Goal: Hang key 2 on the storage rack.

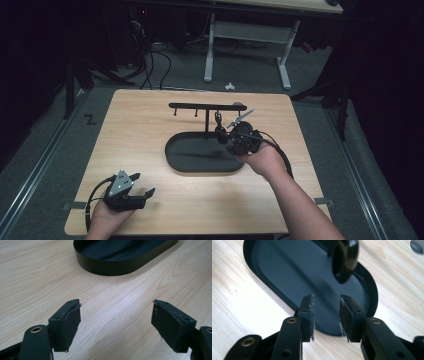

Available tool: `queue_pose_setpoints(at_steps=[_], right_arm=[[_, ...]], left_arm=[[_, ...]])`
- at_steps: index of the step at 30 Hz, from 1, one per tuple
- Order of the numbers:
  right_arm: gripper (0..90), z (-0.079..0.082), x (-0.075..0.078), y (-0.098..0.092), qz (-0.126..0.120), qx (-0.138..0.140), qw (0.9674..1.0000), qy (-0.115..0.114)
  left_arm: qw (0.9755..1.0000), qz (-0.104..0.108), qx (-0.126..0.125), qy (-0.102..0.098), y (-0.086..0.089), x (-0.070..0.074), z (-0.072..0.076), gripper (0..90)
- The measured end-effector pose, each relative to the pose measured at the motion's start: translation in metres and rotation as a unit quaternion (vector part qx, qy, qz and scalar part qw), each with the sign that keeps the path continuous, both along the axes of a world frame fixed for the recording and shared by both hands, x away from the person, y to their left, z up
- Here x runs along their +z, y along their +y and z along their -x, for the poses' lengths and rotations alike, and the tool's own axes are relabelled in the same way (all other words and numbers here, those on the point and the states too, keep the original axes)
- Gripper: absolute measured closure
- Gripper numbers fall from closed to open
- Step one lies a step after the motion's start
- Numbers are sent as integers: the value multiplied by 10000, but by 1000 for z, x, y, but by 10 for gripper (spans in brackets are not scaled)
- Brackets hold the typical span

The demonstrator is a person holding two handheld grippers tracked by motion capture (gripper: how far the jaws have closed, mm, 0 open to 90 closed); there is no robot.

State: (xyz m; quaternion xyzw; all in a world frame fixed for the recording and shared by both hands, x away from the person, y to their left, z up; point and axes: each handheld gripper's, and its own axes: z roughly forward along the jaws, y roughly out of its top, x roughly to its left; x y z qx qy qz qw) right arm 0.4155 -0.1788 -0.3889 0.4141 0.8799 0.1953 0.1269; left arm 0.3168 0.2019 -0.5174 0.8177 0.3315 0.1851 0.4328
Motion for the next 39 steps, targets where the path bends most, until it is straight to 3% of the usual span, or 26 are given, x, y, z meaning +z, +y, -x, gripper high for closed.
queue_pose_setpoints(at_steps=[10,22,31,34,39], right_arm=[[549,16,-15,-42,-37,-362,9993,116],[504,26,-46,-86,-106,-908,9953,317],[505,17,-67,-118,-46,-1494,9880,399],[605,12,-70,-126,-119,-1735,9838,437],[671,1,-74,-141,-228,-2114,9762,422]], left_arm=[[9999,88,-94,7,-6,0,-4,230],[9999,63,-103,26,-7,0,-5,230],[9999,23,-104,36,-7,-1,-4,232],[9999,-1,-120,59,-7,-2,-4,233],[9999,-48,-149,69,-8,-2,-5,234]])
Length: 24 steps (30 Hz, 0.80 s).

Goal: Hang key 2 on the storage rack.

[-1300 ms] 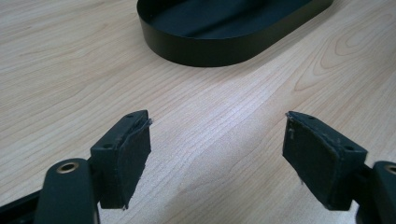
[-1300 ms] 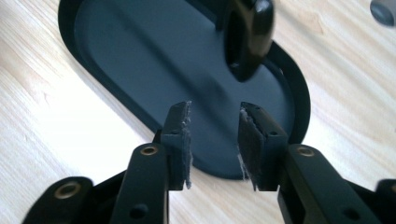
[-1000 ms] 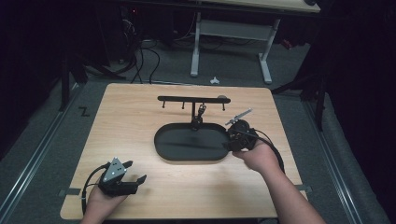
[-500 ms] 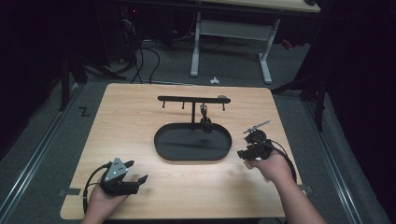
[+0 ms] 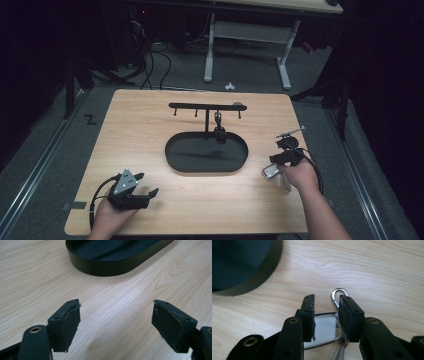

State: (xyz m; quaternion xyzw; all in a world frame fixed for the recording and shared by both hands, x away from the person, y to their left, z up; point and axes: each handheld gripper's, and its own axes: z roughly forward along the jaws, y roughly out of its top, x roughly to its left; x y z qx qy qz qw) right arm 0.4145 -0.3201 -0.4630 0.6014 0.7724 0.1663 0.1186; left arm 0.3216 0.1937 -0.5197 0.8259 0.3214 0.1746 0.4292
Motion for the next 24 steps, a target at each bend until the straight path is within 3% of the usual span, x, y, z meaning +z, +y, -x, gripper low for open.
queue_pose_setpoints(at_steps=[3,6,8,12,16,24], right_arm=[[703,-4,-3,-2,47,-91,9999,-3],[729,-6,-7,3,-17,67,9999,74],[728,-6,-11,8,97,143,9998,109],[722,-9,-18,5,184,35,9998,110],[708,-10,-21,-1,93,-98,9997,192],[694,3,-26,6,-51,233,9990,373]], left_arm=[[10000,-22,-8,11,0,0,0,234],[10000,-33,-8,5,0,-1,-1,235],[10000,-46,-14,7,-1,-1,-1,235],[10000,-59,-42,14,-1,-1,0,237],[9999,-81,-49,35,-1,-1,0,239],[9999,-104,-40,42,-2,-2,-1,239]])
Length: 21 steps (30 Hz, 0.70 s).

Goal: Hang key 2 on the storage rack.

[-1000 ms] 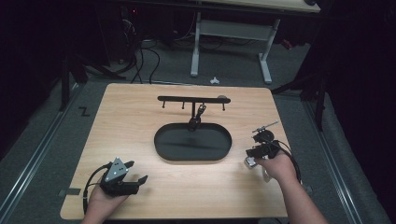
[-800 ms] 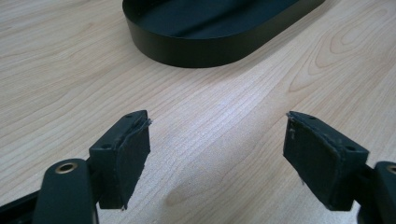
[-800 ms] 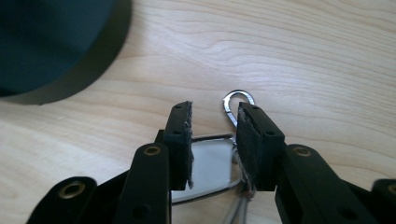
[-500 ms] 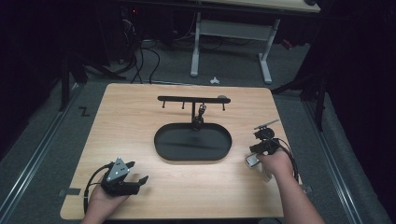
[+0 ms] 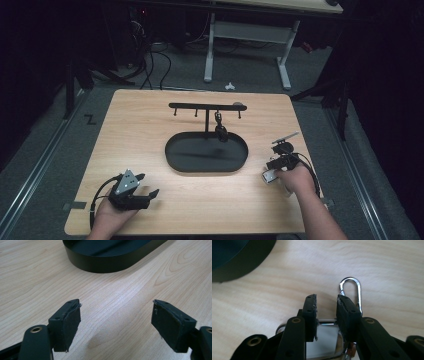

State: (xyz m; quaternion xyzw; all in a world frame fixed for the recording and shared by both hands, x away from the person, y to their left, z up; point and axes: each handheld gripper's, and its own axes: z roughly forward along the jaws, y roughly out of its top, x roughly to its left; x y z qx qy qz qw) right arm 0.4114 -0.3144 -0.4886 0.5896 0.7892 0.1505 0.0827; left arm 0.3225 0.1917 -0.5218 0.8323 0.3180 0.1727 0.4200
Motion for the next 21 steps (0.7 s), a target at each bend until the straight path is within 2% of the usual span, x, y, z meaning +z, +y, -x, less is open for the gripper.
queue_pose_setpoints(at_steps=[5,9,12,14,18,21], right_arm=[[691,18,-4,8,-124,215,9997,65],[687,33,-3,18,-151,545,9984,101],[657,37,5,18,-98,617,9980,-104],[639,33,14,12,-4,471,9985,-282],[635,22,20,-1,66,198,9991,-370],[642,13,16,-10,61,2,9997,-232]], left_arm=[[10000,-6,-7,-5,-1,0,0,240],[10000,-9,-15,24,-1,0,0,240],[10000,-34,-30,11,-2,0,0,241],[10000,-24,-26,5,-2,0,0,241],[10000,-20,-14,0,-1,1,0,240],[10000,-9,4,10,0,0,-1,241]])
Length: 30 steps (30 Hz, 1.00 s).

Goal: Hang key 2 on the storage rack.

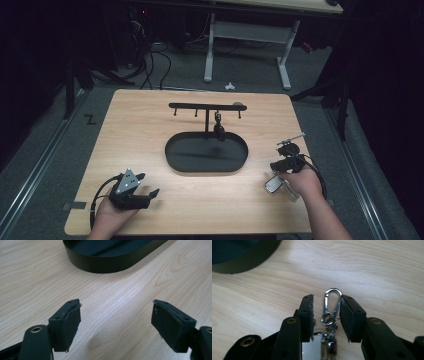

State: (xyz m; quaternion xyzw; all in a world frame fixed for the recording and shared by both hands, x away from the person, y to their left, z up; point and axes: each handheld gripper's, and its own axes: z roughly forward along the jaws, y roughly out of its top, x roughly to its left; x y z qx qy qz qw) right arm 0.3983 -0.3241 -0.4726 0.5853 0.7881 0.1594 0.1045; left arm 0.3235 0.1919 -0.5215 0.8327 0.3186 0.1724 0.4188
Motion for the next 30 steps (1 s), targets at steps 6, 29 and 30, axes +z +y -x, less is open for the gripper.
queue_pose_setpoints(at_steps=[6,29,30], right_arm=[[633,-8,-8,-5,-24,-170,9997,167],[702,21,-19,40,154,935,9950,327],[702,21,-19,41,181,959,9947,323]], left_arm=[[10000,14,7,-4,1,1,1,241],[10000,-3,-35,18,-1,0,1,242],[10000,5,-29,15,-1,0,1,242]])
